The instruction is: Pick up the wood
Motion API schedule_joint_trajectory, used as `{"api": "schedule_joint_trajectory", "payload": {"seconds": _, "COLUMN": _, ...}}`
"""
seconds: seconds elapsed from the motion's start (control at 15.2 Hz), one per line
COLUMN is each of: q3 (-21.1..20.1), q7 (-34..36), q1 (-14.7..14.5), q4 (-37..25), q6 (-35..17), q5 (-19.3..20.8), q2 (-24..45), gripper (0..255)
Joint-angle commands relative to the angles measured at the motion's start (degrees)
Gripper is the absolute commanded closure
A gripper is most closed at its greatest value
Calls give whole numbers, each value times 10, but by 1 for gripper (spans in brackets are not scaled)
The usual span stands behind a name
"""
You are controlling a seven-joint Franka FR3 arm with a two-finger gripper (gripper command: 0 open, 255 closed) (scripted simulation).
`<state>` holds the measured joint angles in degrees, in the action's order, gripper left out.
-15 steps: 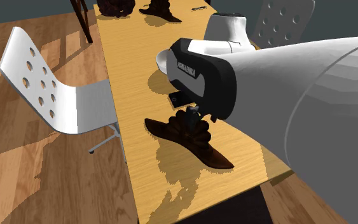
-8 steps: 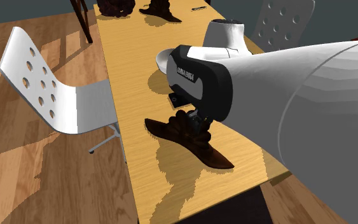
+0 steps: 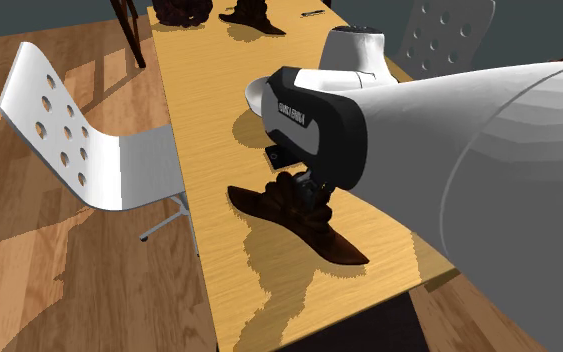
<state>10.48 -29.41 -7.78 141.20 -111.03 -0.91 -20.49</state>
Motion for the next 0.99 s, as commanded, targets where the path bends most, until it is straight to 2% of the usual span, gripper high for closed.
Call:
{"api": "schedule_joint_trajectory", "payload": {"seconds": 0.0, "q3": -1, "q7": 1, "q1": 1, "q4": -9, "q6": 15, "q5": 1, "q2": -7, "gripper": 255}}
{"api": "schedule_joint_trajectory", "payload": {"seconds": 0.79, "q3": -6, "q7": 10, "q1": 0, "q4": -81, "q6": 112, "q5": 2, "q2": -33, "gripper": 255}}
{"api": "schedule_joint_trajectory", "payload": {"seconds": 0.92, "q3": -6, "q7": 10, "q1": 0, "q4": -81, "q6": 114, "q5": 2, "q2": -33, "gripper": 255}}
